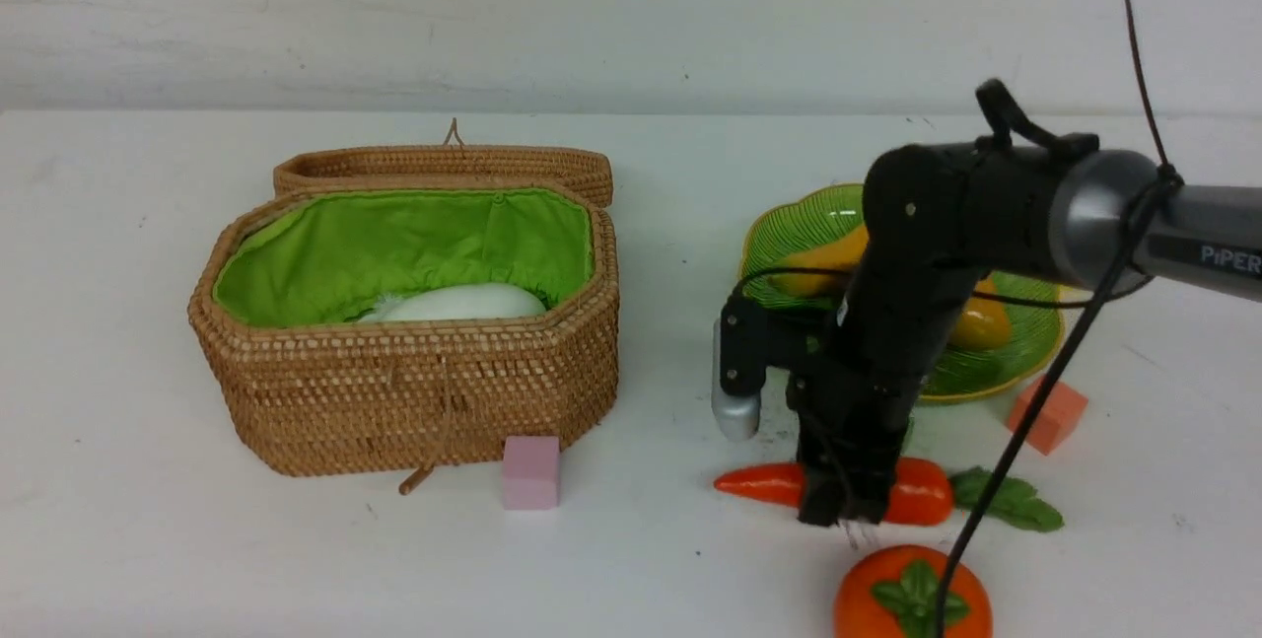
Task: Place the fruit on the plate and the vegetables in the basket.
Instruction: Use the right arm to grab a carrot and put it into the left basket
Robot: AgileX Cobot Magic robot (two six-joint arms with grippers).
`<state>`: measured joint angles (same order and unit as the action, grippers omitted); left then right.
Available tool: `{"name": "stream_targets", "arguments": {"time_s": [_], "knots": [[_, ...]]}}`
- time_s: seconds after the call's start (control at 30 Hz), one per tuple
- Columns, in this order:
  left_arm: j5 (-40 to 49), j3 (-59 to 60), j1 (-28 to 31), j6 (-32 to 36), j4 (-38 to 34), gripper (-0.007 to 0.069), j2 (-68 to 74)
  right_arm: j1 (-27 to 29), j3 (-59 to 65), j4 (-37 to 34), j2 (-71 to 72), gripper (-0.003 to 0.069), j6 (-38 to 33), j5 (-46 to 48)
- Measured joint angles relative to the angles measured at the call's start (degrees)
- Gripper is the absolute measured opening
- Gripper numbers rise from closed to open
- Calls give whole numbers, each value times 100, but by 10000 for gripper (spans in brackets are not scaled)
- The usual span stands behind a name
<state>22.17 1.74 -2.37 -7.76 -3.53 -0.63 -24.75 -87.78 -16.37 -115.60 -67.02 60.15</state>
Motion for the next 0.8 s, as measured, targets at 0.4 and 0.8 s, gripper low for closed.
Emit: {"name": "stream_targets", "arguments": {"time_s": [0.4, 0.8], "knots": [[0, 0, 0, 0, 0, 239, 0, -28, -2356, -2543, 463, 288, -53, 61], [0, 0, 0, 0, 0, 239, 0, -1208, -2644, -5762, -915, 288, -2907, -3544]]}}
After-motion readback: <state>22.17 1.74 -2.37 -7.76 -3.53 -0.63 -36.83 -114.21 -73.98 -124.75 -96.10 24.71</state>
